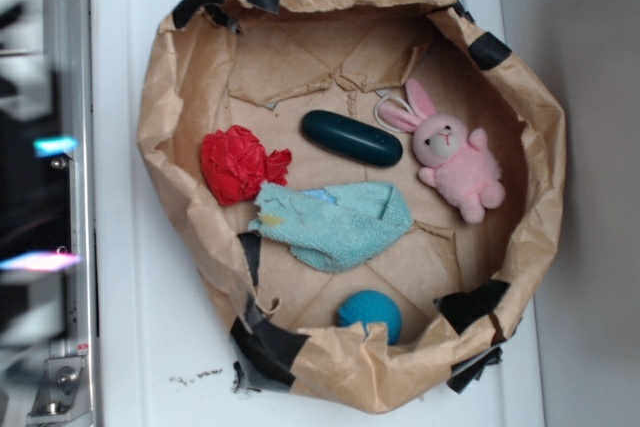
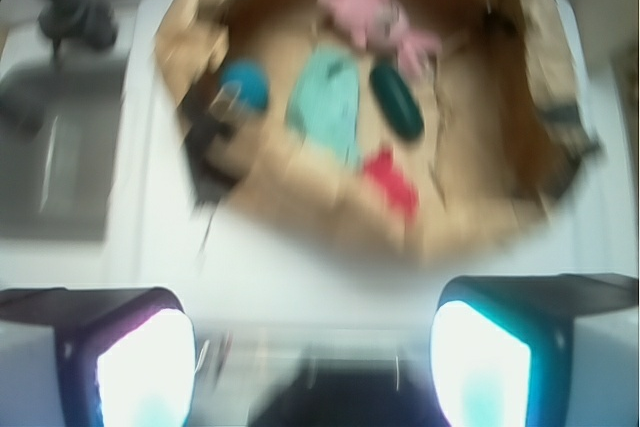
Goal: Grab the plastic pickle.
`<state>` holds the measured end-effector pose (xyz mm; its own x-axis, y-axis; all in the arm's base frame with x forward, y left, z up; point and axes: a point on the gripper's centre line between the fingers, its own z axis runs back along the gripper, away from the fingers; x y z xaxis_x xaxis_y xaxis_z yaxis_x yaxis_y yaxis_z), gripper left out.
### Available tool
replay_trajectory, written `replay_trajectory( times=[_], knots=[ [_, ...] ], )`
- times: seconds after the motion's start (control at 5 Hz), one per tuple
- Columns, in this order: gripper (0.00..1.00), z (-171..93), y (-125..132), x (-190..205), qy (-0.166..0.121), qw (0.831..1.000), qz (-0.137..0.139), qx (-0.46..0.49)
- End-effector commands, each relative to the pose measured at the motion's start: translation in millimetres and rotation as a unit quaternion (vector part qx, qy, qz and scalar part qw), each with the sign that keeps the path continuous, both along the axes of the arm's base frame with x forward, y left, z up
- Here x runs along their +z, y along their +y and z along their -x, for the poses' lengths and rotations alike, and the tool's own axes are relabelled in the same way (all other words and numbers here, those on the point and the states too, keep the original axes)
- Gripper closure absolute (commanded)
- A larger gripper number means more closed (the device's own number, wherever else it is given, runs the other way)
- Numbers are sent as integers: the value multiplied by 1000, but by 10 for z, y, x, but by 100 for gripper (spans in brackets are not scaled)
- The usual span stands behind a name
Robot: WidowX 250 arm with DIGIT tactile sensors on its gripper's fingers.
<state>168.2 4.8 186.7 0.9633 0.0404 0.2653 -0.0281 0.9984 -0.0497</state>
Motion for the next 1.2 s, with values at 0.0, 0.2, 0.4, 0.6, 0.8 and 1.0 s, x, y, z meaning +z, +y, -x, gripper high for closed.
replay_trajectory(
  times=[0.0, 0.2, 0.4, 0.6, 0.8, 1.0],
  knots=[
    [0, -1024, 405, -695, -44, 998, -12, 36],
    [0, -1414, 366, -1023, -55, 998, -31, -31],
    [0, -1331, 354, -1194, -97, 988, -42, -113],
    [0, -1243, 450, -1356, -64, 985, -36, -154],
    [0, -1146, 511, -1311, -53, 985, -31, -162],
    [0, -1160, 550, -1330, -43, 986, -32, -158]
  ],
)
